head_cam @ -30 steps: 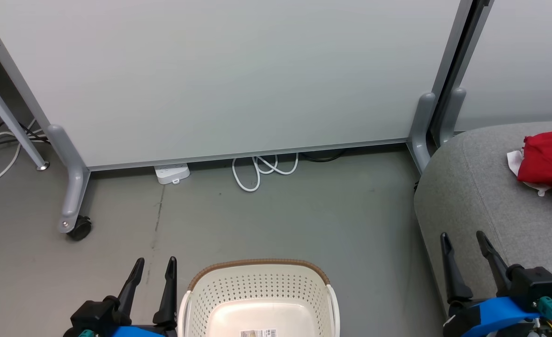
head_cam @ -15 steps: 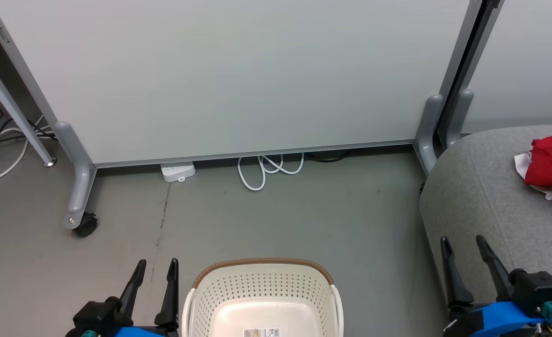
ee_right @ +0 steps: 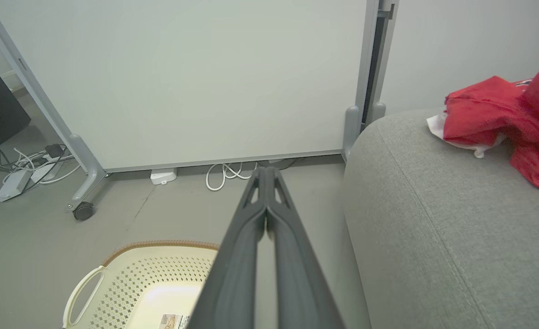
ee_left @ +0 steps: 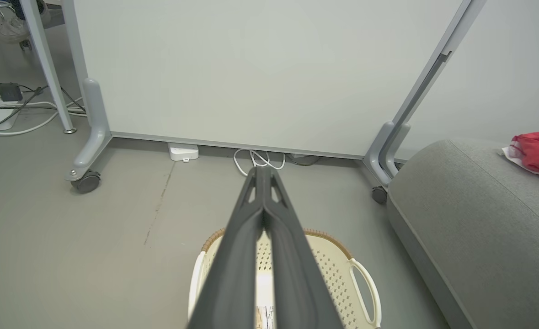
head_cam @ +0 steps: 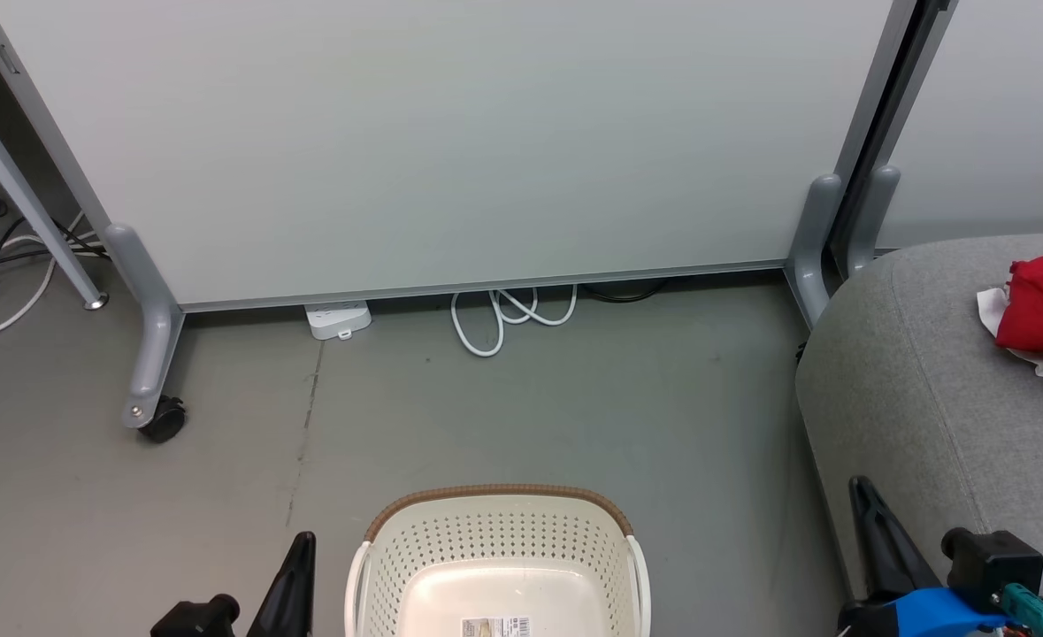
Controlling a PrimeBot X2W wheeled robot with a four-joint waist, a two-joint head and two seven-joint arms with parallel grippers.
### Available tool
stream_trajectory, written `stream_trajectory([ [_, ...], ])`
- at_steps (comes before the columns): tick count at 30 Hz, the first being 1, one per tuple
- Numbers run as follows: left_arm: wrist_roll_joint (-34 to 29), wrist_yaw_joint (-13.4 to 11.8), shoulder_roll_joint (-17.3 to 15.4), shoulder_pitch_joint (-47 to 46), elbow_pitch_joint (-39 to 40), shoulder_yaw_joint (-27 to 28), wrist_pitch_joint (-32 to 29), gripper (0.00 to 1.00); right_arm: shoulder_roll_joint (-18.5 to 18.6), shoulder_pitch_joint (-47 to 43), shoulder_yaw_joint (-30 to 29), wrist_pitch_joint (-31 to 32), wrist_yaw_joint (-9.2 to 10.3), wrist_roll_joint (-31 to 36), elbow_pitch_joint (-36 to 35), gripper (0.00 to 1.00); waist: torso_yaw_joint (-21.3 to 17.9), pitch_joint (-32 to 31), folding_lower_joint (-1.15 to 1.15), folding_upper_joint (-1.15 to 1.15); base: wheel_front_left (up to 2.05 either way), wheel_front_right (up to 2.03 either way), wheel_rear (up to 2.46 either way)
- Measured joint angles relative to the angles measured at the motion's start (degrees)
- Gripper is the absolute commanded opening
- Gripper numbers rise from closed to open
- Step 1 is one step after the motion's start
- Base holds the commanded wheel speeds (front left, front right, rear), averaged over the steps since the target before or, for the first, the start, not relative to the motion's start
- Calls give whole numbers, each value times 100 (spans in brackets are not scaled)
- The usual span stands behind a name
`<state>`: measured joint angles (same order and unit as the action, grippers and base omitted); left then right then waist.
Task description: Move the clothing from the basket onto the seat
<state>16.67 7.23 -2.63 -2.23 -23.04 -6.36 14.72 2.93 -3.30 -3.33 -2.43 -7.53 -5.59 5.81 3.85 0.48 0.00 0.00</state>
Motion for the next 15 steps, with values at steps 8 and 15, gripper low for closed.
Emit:
stream_trajectory([
  [8, 645, -1, 9, 71, -43, 60, -179, 0, -7, -21, -24, 92, 0, -714, 182, 0, -21, -1, 0, 0, 0, 0, 0],
  [15, 1332, 0, 5, 68, 45, 160, -355, 0, -7, 25, -48, 152, 0, -1481, 241, 0, -43, -3, 0, 0, 0, 0, 0],
])
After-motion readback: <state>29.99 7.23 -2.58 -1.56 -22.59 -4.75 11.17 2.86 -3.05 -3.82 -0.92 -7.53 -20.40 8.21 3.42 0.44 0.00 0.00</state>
